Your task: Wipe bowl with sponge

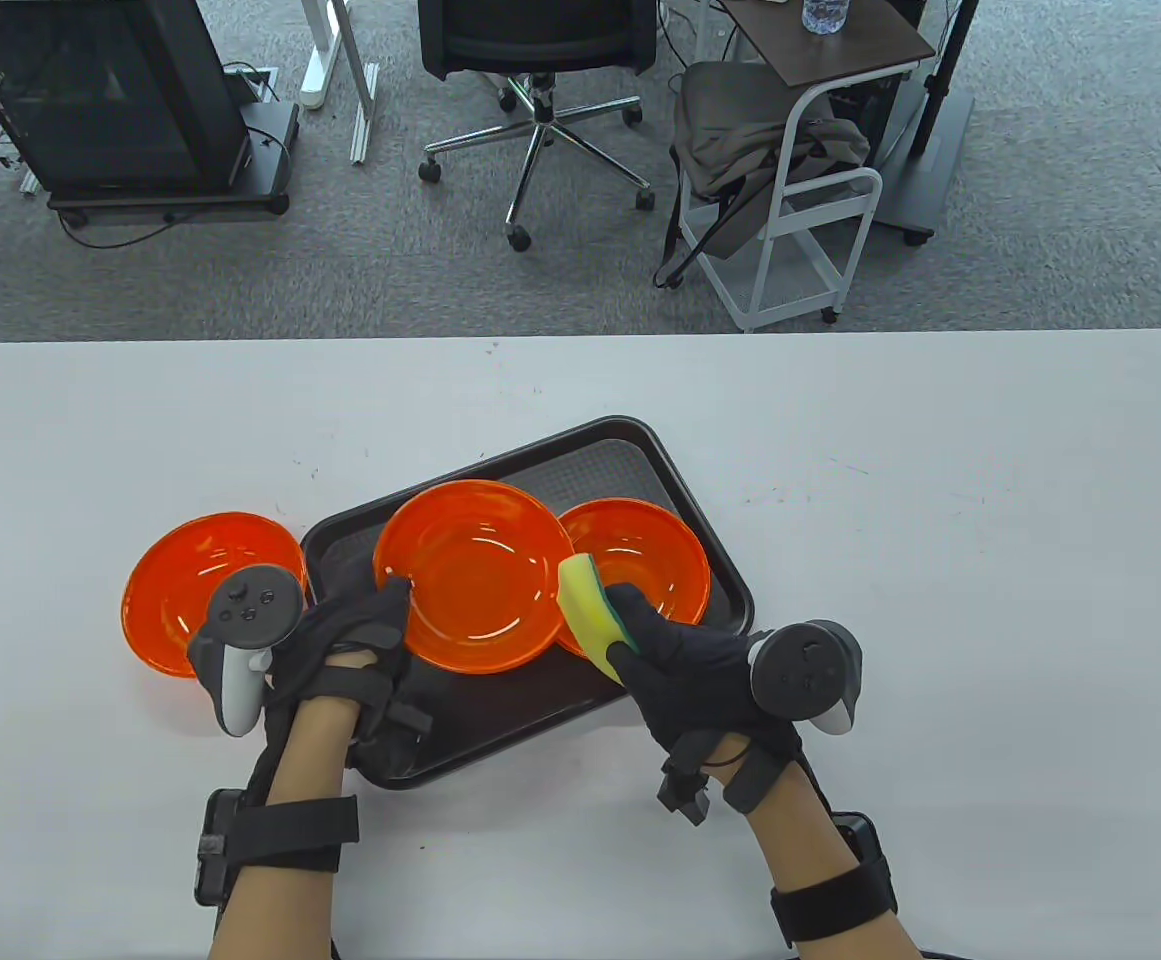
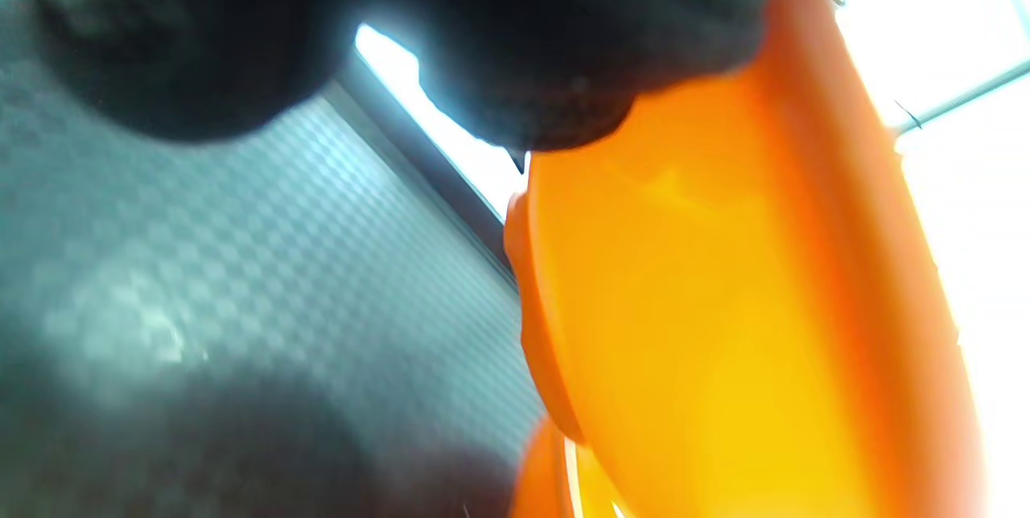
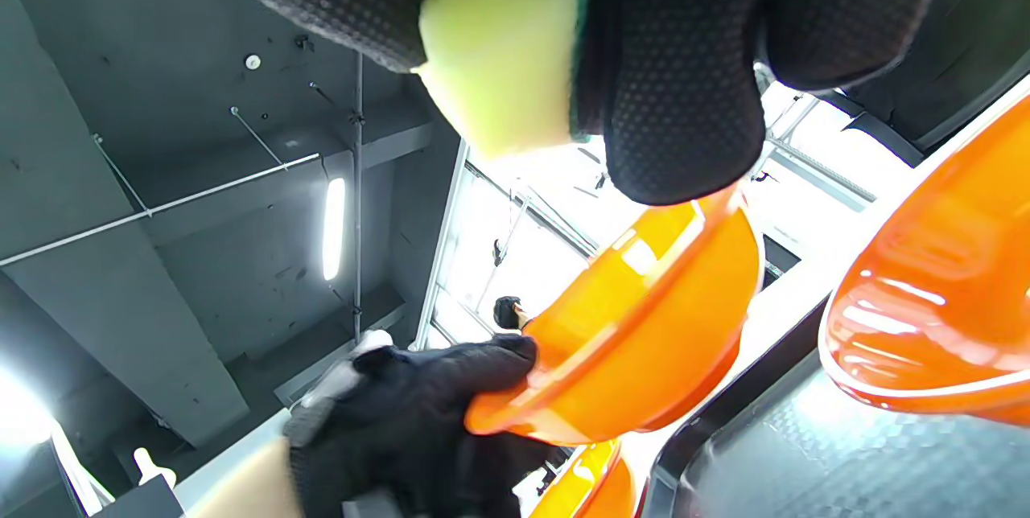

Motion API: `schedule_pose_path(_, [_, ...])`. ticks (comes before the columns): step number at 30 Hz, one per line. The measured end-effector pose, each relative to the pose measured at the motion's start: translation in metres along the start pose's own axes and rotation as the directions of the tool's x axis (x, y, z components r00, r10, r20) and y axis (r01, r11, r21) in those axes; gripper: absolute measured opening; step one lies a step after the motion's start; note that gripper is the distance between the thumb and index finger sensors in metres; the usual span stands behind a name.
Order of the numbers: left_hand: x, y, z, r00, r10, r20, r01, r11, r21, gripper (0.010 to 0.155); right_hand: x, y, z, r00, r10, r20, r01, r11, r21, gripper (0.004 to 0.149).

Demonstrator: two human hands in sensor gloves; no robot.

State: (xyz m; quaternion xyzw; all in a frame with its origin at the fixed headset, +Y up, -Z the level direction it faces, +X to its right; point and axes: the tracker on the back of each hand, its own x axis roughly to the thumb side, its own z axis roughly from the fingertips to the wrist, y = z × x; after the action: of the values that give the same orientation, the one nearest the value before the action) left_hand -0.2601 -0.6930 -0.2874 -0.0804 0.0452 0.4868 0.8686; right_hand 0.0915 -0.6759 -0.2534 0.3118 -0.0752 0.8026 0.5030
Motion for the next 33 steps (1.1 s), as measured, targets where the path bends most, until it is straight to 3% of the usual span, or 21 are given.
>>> schedule_pose_path(5, [0.019,-0.013,0.026,0.994,-0.045,0.102,0.045,0.999,-0.001,0.06,0.008,-0.001,0.001,0.995,0.087,0.04,-0.086,0.996,-0.011,0.053])
schedule_pose_path(9, [0.025,-0.017,0.033,0.987,-0.042,0.154,0.044,0.999,-0.008,0.06,0.014,-0.006,0.0,0.986,0.16,0.053,-0.16,0.987,-0.017,0.053])
schedule_pose_path(12, [0.031,-0.017,0.037,0.978,-0.077,0.194,0.074,0.997,0.021,0.06,0.024,-0.005,0.0,0.951,0.301,0.066,-0.299,0.954,-0.037,0.052])
schedule_pose_path(14, [0.034,-0.017,0.039,0.973,-0.088,0.215,0.084,0.996,0.028,0.059,0.034,-0.001,-0.001,0.872,0.481,0.094,-0.481,0.876,-0.025,0.051])
schedule_pose_path(19, [0.04,-0.018,0.042,0.96,-0.09,0.265,0.089,0.996,0.017,0.059,0.063,0.021,-0.005,0.52,0.82,0.24,-0.844,0.536,-0.001,0.049])
schedule_pose_path(23, [0.044,-0.021,0.042,0.947,-0.113,0.301,0.115,0.993,0.012,0.059,0.069,0.036,-0.009,0.396,0.883,0.25,-0.917,0.395,0.059,0.048])
schedule_pose_path(25, [0.046,-0.024,0.042,0.94,-0.135,0.313,0.14,0.99,0.006,0.059,0.067,0.041,-0.01,0.364,0.896,0.253,-0.931,0.355,0.083,0.048])
schedule_pose_path(28, [0.05,-0.033,0.042,0.93,-0.16,0.33,0.178,0.984,-0.023,0.059,0.064,0.044,-0.011,0.358,0.898,0.257,-0.934,0.344,0.099,0.047])
schedule_pose_path(33, [0.05,-0.048,0.04,0.932,-0.131,0.338,0.169,0.982,-0.085,0.059,0.063,0.05,-0.012,0.423,0.861,0.281,-0.904,0.42,0.076,0.048])
